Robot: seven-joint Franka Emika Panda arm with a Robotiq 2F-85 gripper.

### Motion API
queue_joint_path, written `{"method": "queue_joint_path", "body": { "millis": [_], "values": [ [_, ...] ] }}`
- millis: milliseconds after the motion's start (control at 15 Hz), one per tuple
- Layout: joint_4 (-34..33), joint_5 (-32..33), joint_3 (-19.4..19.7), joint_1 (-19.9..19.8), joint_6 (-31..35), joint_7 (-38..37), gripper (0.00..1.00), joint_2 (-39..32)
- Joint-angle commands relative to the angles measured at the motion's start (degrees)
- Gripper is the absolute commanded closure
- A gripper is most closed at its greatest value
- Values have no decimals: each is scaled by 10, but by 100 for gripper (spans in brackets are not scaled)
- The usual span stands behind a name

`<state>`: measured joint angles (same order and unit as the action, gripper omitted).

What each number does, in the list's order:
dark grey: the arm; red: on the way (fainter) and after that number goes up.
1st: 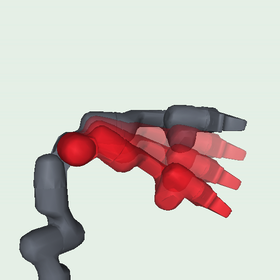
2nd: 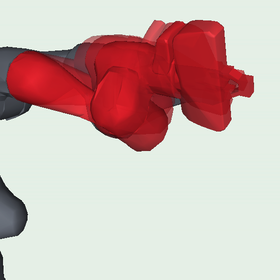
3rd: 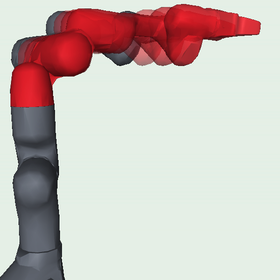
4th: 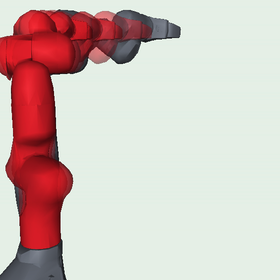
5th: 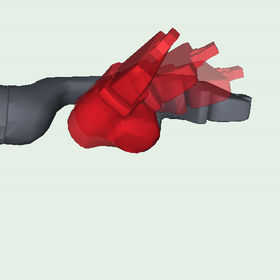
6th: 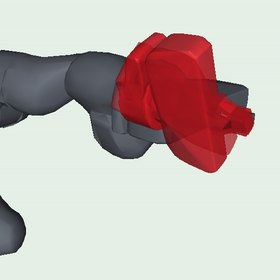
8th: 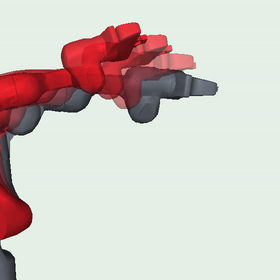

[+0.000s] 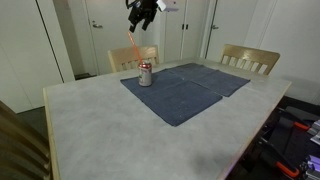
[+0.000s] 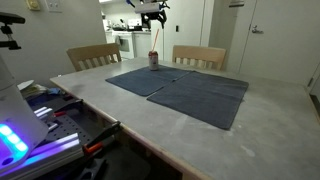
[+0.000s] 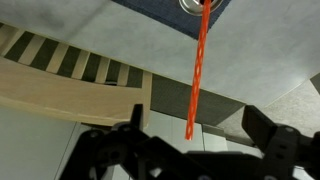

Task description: Take the straw out of the can and put it on the mat

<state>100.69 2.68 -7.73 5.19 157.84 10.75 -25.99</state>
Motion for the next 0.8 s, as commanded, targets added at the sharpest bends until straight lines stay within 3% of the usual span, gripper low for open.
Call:
{"method": "queue_joint_path", "body": {
  "millis": [0,400,600,733],
  "values": [
    [-40,-13,-19,-13,20,24,0,-39],
    [-69,-14,-30,-17,35,23,0,-78],
    [-77,-17,-37,-24,38,25,7,-91],
    [-83,-18,-42,-29,37,26,17,-97]
  ]
}}
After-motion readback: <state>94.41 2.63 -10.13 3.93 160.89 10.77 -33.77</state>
